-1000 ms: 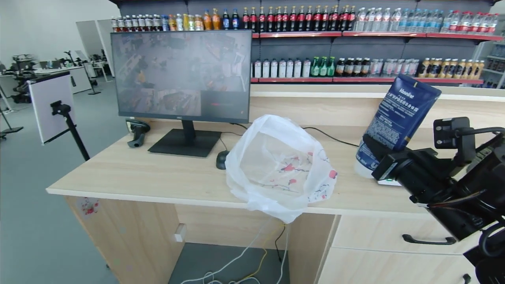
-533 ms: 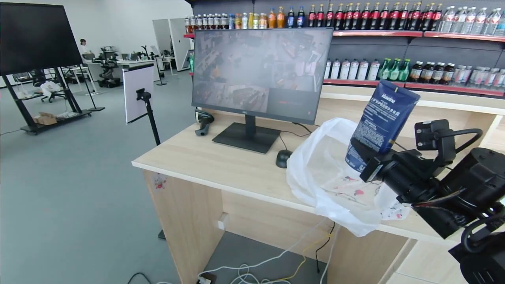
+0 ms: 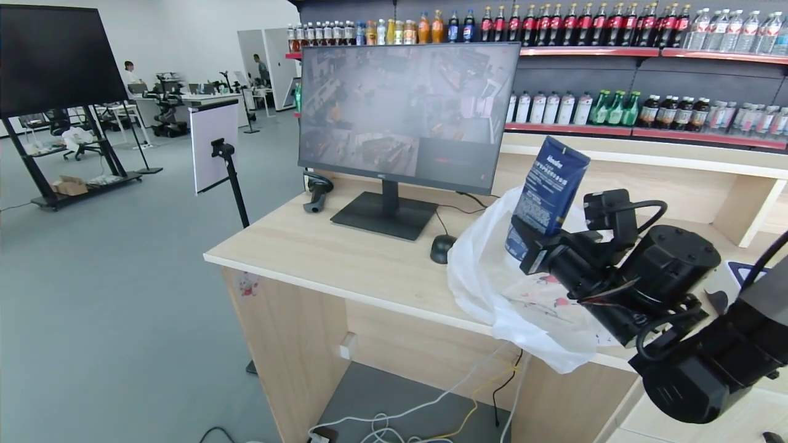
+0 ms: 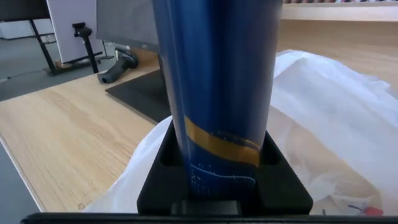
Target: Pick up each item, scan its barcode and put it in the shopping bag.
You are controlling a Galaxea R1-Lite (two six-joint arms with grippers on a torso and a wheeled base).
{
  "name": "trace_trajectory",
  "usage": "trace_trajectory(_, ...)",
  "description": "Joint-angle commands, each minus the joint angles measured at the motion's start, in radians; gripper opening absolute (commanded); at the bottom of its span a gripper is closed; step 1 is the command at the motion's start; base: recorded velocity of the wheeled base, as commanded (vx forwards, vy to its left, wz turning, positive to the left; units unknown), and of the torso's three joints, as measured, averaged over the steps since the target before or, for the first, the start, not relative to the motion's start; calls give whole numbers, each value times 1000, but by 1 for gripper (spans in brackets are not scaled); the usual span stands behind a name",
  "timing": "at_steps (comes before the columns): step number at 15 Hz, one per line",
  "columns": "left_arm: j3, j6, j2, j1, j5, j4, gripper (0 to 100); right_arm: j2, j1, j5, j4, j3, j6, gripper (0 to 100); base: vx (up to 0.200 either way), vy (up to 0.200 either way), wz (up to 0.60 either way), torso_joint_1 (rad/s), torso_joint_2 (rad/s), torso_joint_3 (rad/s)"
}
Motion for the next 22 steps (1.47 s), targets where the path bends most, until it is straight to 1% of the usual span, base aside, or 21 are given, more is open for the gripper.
trace_trajectory(1,0,0,0,0,0,-2,100,78,8,0,-1,-29,-1,0,0,0,0,0,0,0)
trace_trajectory(4,0,0,0,0,0,-3,100,135,23,0,-1,-70,1,0,0,0,0,0,0,0)
trace_trajectory(8,0,0,0,0,0,-3,100,175,22,0,-1,-118,4,0,0,0,0,0,0,0)
trace_trajectory(22,0,0,0,0,0,-5,100,207,27,-1,-1,-90,2,0,0,0,0,0,0,0)
